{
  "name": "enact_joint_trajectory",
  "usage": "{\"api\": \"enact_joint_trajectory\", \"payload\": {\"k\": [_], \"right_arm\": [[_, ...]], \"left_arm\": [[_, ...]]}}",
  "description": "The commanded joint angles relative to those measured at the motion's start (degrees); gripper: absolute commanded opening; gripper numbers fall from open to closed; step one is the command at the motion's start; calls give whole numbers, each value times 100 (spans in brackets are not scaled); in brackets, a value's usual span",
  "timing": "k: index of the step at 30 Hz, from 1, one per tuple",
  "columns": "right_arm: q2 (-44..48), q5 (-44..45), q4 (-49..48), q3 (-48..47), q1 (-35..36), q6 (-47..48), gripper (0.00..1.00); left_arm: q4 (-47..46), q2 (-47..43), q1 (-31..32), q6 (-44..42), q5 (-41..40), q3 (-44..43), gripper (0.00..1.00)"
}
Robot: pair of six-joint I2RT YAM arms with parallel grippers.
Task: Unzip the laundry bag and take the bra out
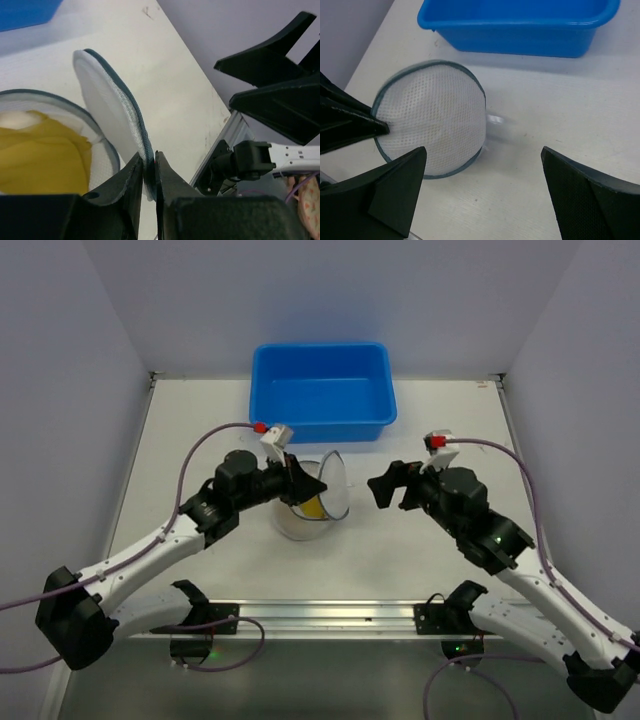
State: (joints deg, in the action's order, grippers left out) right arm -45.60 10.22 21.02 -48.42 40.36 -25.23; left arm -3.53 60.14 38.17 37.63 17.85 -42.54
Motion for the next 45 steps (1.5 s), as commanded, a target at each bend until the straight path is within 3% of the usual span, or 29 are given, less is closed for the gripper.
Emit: {"api": "enact_joint_trajectory", "payload": {"k": [1, 6, 13, 19, 22, 28, 33, 37, 42, 45], "right_arm": [[586, 892, -212, 368, -19, -412, 99], [1272, 1175, -229, 746, -19, -535, 99], [1519, 1263, -186, 940, -19, -649, 99], [1476, 1141, -256, 905, -19, -404, 99], [1257, 606, -449, 800, -19, -263, 99], [-210, -423, -870, 448, -10, -552, 98], [-1458, -1126, -1485, 159, 112, -878, 94], [-2451, -1057, -1784, -62, 419, -1097, 93], [-2989, -707, -2031, -202, 727, -1449, 91], [-3226, -574, -2066, -220, 886, -1607, 91]], "left_arm": [[-324, 419, 680, -545, -605, -394, 21], [-368, 1315, 1288, -651, -993, -1017, 36], [-447, 2264, 1649, -599, -950, -1844, 76], [297, 2029, 1615, -590, -1703, -2231, 86], [1125, 1810, 1283, -389, -2206, -2320, 87], [2047, 1229, 166, -211, -2424, -1591, 86], [2375, 860, -55, -291, -2628, -1029, 81], [2296, 885, -143, -273, -2550, -668, 74], [2269, 1096, -196, -291, -2532, -518, 67], [2207, 1079, -205, -274, -2540, -387, 54]]}}
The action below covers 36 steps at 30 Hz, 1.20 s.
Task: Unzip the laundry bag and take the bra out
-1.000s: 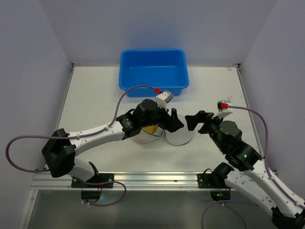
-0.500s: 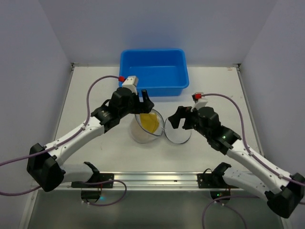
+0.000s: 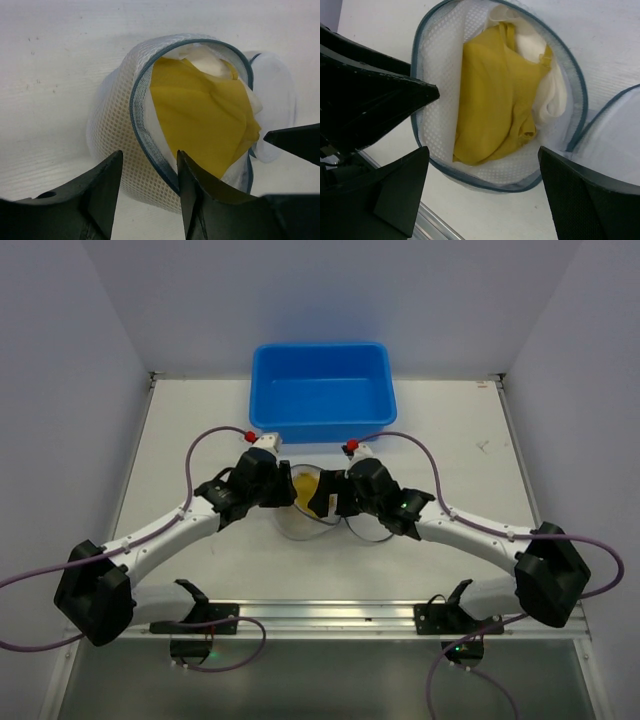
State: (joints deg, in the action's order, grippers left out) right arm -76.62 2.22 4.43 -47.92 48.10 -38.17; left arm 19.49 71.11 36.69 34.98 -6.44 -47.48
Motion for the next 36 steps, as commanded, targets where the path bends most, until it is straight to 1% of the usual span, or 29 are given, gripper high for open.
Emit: {"api": "enact_joint_trajectory", "payload": {"k": [1, 2, 3, 5, 6, 9, 12, 19, 22, 26, 27, 30, 33, 34, 36], "right_arm": [[-177, 218, -407, -279, 130, -374, 91], [-274, 218, -407, -270, 139, -471, 90], [-318, 209, -581, -253, 147, -507, 90], [-380, 200, -592, -270, 182, -603, 89], [-415, 200, -601, -288, 217, -621, 88], [-494, 209, -653, -305, 270, -630, 86], [-599, 200, -697, -341, 279, -595, 84], [-749, 147, -680, -516, 358, -463, 67], [-880, 191, -601, -648, 376, -454, 63], [-1179, 314, -434, -937, 367, -437, 62], [-1249, 410, -208, -982, 376, -445, 61], [-1478, 577, 22, -1088, 376, -507, 59], [-1540, 657, 76, -1079, 376, -489, 47], [-1540, 640, 59, -1070, 376, -428, 32], [-1392, 499, -3, -1018, 385, -358, 14]], "left_arm": [[-94, -62, -56, 8, -121, 143, 50], [-94, -106, -56, 35, -121, 169, 44], [-138, -150, -56, 61, -95, 248, 32], [-225, -308, -56, 131, -16, 353, 20], [-322, -361, -56, 158, 54, 467, 11], [-471, -475, -56, 228, 238, 617, 3], [-594, -528, -56, 281, 414, 802, 0], [-762, -704, -56, 395, 591, 1022, 0], [-797, -756, -48, 404, 617, 1031, 0], [-832, -827, -56, 404, 617, 1039, 0], [-824, -879, -56, 404, 617, 1039, 0], [-780, -976, -56, 387, 574, 1057, 0], [-762, -1038, -56, 387, 477, 1092, 0], [-762, -1064, -56, 395, 459, 1136, 0], [-762, -1056, -56, 430, 407, 1180, 0]]}}
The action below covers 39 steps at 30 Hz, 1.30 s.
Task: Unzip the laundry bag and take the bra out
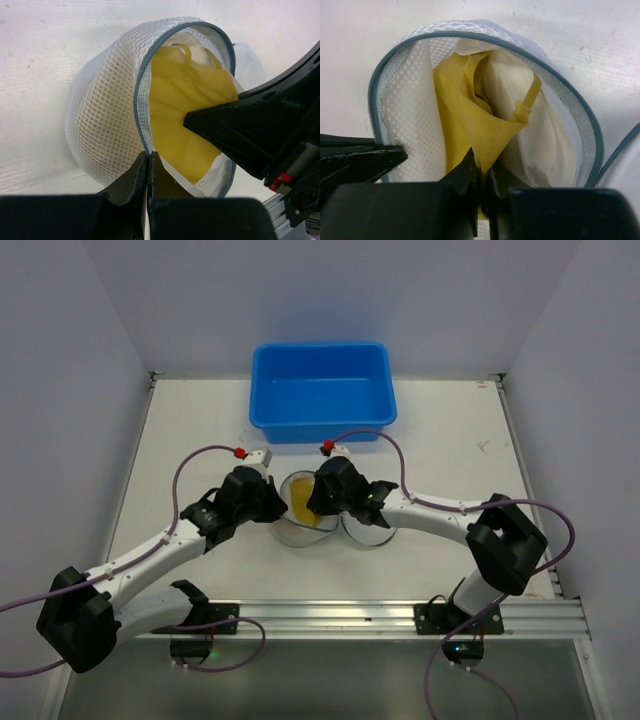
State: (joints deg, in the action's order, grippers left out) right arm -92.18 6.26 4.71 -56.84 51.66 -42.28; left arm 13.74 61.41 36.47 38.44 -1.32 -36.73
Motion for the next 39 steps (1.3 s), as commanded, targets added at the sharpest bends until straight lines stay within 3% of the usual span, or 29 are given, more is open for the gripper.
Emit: {"api": "enact_joint_trajectory", "payload": {"k": [1, 10, 14, 22, 30, 39], "right_arm": [[261, -10, -101, -91, 20, 175, 0], [1720, -1696, 135, -38, 11, 1186, 0], [2326, -1743, 548, -309, -7, 1450, 0], [2829, -1559, 1146, -1434, -762, 1829, 0], [2215, -1251, 1190, -3130, -1570, 1987, 0], [168, -1224, 171, -4615, -2406, 1996, 0]], "left_arm": [[-187, -68, -35, 85, -114, 131, 0], [-178, 99, -43, 59, -105, 87, 0], [-126, 170, -52, 24, -131, 8, 0], [-99, 117, -78, -12, -114, 78, 0], [-134, 47, -87, 103, 0, 228, 0], [-354, -15, -87, 366, 457, 500, 0]]}}
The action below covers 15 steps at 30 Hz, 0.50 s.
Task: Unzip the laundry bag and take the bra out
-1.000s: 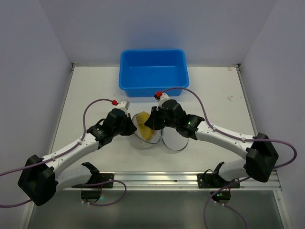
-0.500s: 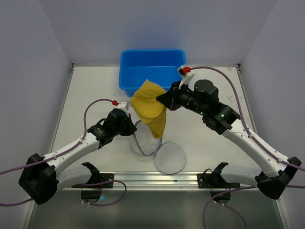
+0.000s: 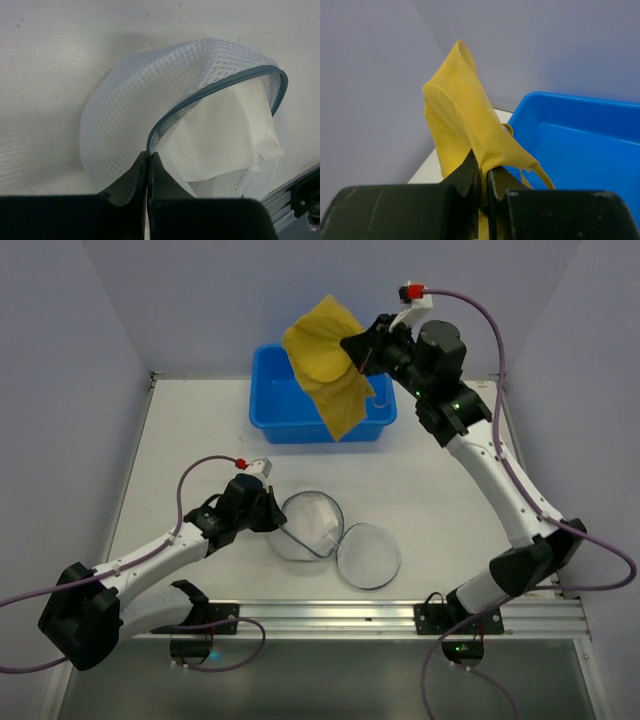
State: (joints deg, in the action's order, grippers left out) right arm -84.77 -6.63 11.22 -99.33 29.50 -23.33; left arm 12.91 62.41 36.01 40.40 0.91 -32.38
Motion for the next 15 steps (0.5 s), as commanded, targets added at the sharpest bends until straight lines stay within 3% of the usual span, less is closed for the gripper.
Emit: {"api": "enact_joint_trajectory", "payload": {"k": [1, 8, 15], "right_arm": [[-784, -30, -585, -629, -242, 110, 0], [-2673, -540, -1298, -1563, -707, 163, 0], [-3475, -901, -1140, -1213, -1200, -277, 0]], "left_arm": [[-280, -115, -41, 178, 261, 74, 0], [-289, -36, -41, 170, 349, 4, 0], [-350, 25, -33, 152, 366, 13, 0]]}}
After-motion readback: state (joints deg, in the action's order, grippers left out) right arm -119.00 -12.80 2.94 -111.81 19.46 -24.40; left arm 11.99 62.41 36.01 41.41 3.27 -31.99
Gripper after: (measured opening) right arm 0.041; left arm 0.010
